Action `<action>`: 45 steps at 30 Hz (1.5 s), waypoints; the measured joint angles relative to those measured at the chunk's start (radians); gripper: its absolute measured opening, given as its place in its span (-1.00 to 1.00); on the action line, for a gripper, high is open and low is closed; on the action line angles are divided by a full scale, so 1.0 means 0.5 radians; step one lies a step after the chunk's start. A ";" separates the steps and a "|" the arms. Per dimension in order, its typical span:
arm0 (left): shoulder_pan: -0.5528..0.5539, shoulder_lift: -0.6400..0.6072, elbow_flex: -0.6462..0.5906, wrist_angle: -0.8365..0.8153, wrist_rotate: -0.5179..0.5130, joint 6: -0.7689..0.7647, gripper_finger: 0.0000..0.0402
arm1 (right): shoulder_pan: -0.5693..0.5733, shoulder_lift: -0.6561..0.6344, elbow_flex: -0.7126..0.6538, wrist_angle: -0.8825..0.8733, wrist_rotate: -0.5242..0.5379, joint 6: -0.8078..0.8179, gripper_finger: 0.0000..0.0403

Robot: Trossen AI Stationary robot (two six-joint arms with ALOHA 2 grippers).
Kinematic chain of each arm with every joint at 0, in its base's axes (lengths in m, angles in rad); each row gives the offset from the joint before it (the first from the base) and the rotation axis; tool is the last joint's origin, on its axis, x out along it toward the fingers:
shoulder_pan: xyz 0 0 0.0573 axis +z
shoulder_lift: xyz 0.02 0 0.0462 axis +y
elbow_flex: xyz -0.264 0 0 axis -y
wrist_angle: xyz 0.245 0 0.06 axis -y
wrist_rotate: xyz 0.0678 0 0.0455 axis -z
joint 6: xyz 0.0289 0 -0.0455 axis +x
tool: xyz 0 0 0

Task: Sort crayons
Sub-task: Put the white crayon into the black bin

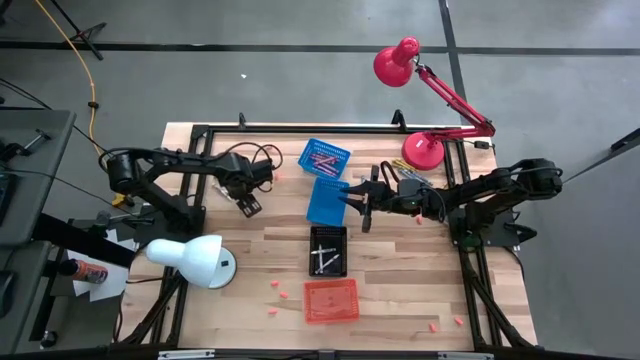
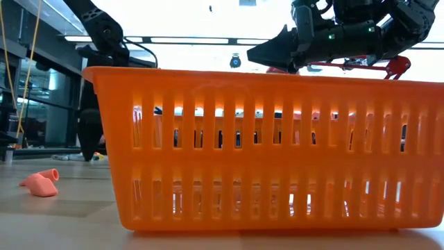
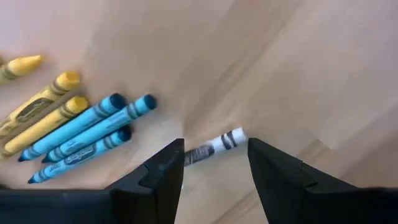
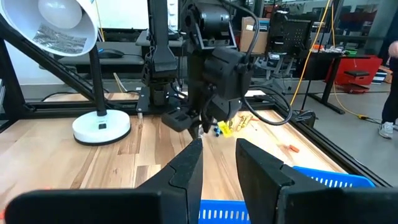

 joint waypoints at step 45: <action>-0.012 0.002 0.071 -0.231 -0.072 1.620 -0.15 | 0.000 -0.001 0.000 -0.046 0.001 0.037 -0.55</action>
